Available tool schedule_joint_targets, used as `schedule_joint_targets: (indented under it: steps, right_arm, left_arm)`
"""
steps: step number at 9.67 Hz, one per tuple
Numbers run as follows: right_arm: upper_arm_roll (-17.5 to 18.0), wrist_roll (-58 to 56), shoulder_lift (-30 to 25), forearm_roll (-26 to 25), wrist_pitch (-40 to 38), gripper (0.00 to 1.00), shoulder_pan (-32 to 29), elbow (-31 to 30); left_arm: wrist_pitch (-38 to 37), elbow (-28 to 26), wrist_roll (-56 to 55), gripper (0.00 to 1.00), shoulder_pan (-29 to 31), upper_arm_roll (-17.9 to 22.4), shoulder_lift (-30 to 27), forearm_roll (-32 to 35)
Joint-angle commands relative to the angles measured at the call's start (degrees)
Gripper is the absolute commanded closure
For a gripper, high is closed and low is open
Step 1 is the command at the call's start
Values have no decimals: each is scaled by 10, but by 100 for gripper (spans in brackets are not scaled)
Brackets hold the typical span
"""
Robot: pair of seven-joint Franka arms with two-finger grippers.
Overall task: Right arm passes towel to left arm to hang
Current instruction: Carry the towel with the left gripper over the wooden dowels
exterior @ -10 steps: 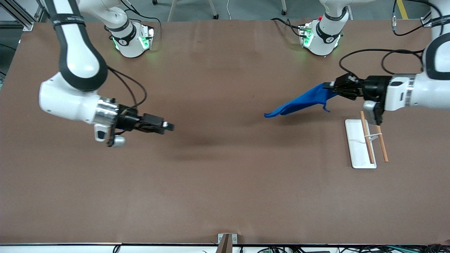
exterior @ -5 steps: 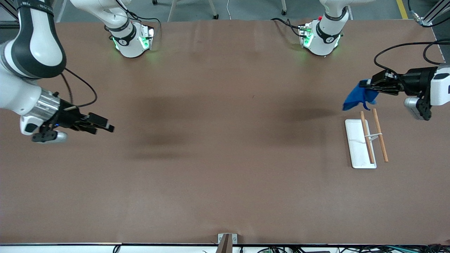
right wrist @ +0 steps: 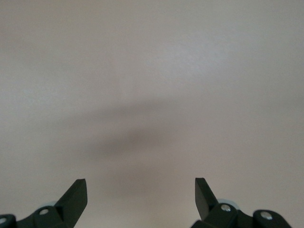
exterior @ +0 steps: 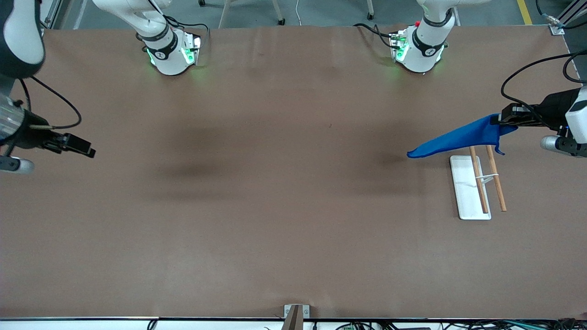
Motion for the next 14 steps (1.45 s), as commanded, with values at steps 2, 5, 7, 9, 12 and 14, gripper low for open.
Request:
schedule_joint_targets:
  steps: [2, 5, 7, 9, 12, 14]
  right_arm:
    - [8, 13, 0, -18, -59, 0, -8, 74]
    - [6, -29, -17, -15, -104, 0, -43, 96]
    - [9, -36, -23, -33, -100, 0, -48, 90]
    - [10, -35, -49, -45, -84, 0, -47, 62]
    - [9, -33, -53, -45, -69, 0, -49, 50]
    - [10, -33, -52, -45, -72, 0, -48, 51]
  left_arm:
    - [82, -52, -93, 100, 0, 6, 2, 12]
    - [153, -84, -189, 100, 3, 21, 2, 8]
    - [169, -85, -266, 100, 3, 21, 2, 3]
    - [207, -93, -343, 100, 4, 21, 1, -3]
    - [240, -96, -464, 100, -1, 4, -2, -7]
    - [242, -120, -487, 100, 5, 11, -15, -2]
